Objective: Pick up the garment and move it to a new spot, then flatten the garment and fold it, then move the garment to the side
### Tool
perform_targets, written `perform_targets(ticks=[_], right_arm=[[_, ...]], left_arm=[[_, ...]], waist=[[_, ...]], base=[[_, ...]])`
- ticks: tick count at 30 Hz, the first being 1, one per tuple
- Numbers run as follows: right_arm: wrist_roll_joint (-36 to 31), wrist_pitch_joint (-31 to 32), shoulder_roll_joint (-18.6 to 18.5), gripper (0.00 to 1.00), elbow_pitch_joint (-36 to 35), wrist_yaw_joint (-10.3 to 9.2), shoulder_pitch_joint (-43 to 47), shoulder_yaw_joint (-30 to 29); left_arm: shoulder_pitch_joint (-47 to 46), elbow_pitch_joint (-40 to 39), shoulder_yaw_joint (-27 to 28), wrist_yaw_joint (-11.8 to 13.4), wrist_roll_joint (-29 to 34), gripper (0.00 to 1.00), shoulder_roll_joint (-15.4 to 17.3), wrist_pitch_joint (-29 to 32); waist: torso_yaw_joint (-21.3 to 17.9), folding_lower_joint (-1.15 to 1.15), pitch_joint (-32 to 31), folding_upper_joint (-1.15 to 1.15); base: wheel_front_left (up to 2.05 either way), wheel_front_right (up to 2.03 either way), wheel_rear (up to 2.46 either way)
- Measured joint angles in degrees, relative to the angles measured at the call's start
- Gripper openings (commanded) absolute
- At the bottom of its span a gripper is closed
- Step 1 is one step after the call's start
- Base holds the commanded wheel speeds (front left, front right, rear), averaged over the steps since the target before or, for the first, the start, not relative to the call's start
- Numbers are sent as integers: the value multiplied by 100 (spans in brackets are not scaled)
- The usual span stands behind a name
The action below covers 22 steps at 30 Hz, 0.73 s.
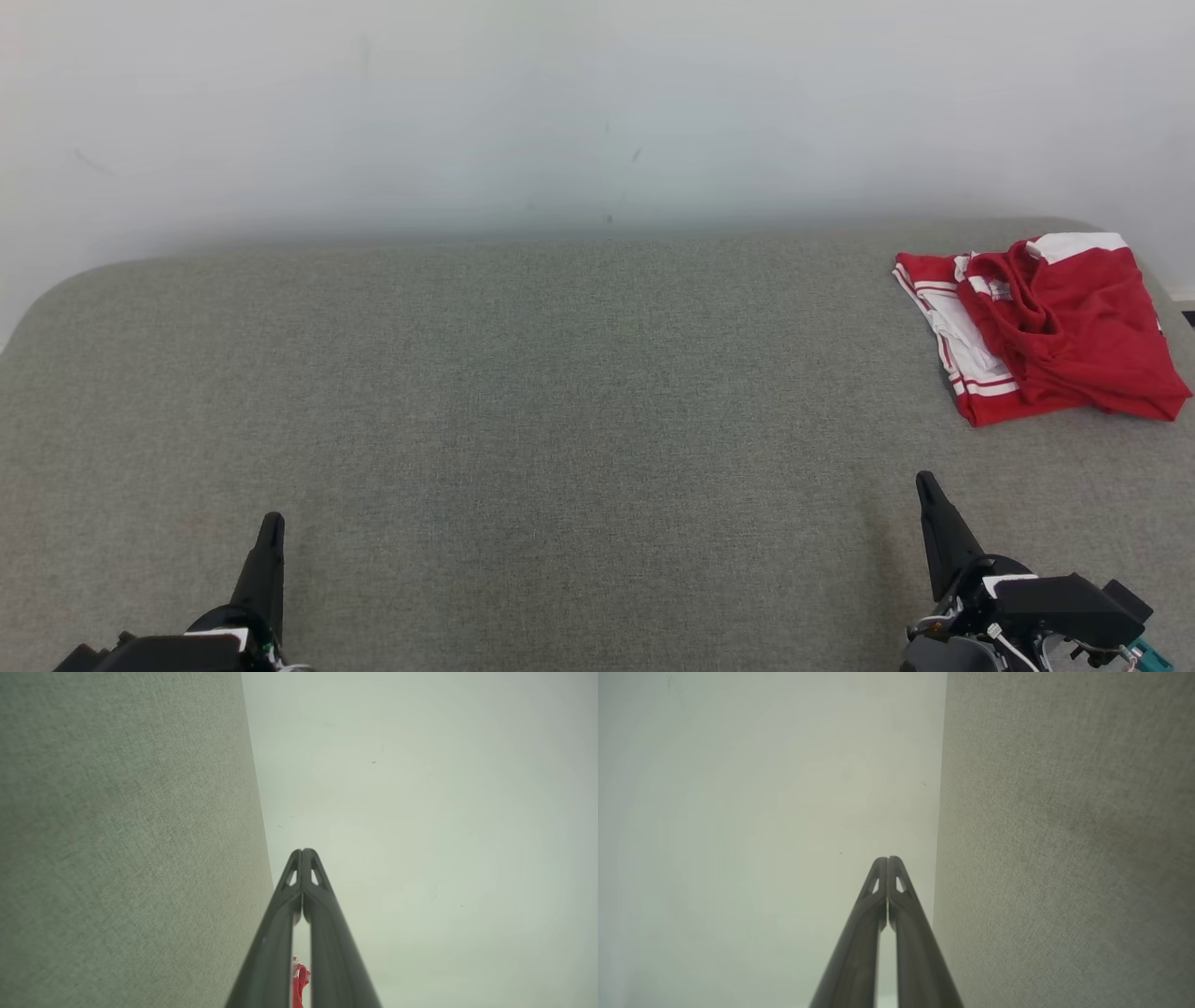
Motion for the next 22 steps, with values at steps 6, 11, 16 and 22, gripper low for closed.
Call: perform_targets(ticks=[6,11,16,22], right_arm=[[0,0,0,0,1,0,0,0],[0,0,0,0,2,0,0,0],[0,0,0,0,2,0,0,0],[0,0,0,0,0,0,0,0]], left_arm=[[0,0,0,0,0,0,0,0],[0,0,1,0,0,0,0,0],[-1,0,1,0,0,0,0,0],[-1,0,-1,0,0,0,0,0]], waist=[[0,0,0,0],[0,0,0,0],[0,0,0,0],[0,0,0,0]], base=[[0,0,0],[0,0,0],[0,0,0],[0,0,0]])
